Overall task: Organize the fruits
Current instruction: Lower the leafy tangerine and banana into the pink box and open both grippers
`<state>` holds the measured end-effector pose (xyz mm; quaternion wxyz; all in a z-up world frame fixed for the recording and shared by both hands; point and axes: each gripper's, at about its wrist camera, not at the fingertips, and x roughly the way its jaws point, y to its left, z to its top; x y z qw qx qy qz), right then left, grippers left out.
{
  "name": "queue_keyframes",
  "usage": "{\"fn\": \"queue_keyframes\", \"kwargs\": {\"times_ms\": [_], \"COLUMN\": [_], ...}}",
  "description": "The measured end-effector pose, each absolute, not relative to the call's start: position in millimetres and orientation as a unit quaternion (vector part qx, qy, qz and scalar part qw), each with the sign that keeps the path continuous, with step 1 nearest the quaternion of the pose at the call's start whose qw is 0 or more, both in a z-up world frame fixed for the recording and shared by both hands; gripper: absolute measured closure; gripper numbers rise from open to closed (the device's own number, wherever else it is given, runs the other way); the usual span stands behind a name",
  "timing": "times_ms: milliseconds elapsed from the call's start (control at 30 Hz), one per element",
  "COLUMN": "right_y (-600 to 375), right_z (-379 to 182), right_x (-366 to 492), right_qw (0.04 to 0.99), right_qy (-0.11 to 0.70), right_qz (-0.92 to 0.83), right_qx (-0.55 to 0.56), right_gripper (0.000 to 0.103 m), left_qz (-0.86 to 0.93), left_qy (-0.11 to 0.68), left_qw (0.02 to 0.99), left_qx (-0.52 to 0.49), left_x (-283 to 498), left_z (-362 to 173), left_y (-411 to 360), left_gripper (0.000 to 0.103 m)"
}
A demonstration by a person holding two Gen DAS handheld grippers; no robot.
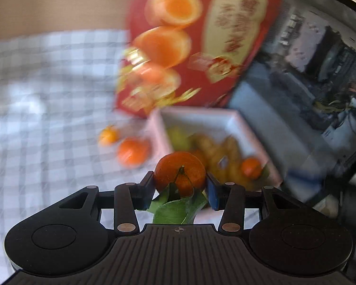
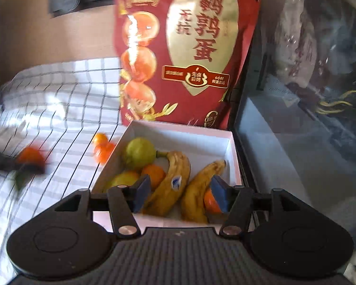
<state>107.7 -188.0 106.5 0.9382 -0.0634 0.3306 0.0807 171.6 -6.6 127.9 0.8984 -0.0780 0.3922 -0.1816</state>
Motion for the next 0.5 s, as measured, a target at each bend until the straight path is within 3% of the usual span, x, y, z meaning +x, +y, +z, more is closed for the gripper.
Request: {"fn": "queue_keyframes", "kwargs": {"times_ms": [133,300,500], "right_y": [-191.4,-194.6,-200.8], "right_z": [97.9,80.4,64.6], "right_x": [82.9,67.6,67.7], "right_qw": [0.935,0.931,0.929], "right_qy": [0.337,0.344,0.352], "right_qz": [0.084,0.093,0.1], "right_qx": [-0.069,-0.072,-0.066], "right_gripper": [0.043,0.043,0.043], "left_qz": [-0.22,-0.248,-0.242], "left_qy": [0.392,0.45,0.414], "left_qw": [0.891,0.851,0.867], "left_qx": [-0.066,-0.107,-0.136], "left_x": [232.9,300.4,289.5], "left_z": [134.1,111.2,110.5], "left_y": [-57.9,-95.7,-76.0], "left_gripper": [0.053,0.053,0.053]}}
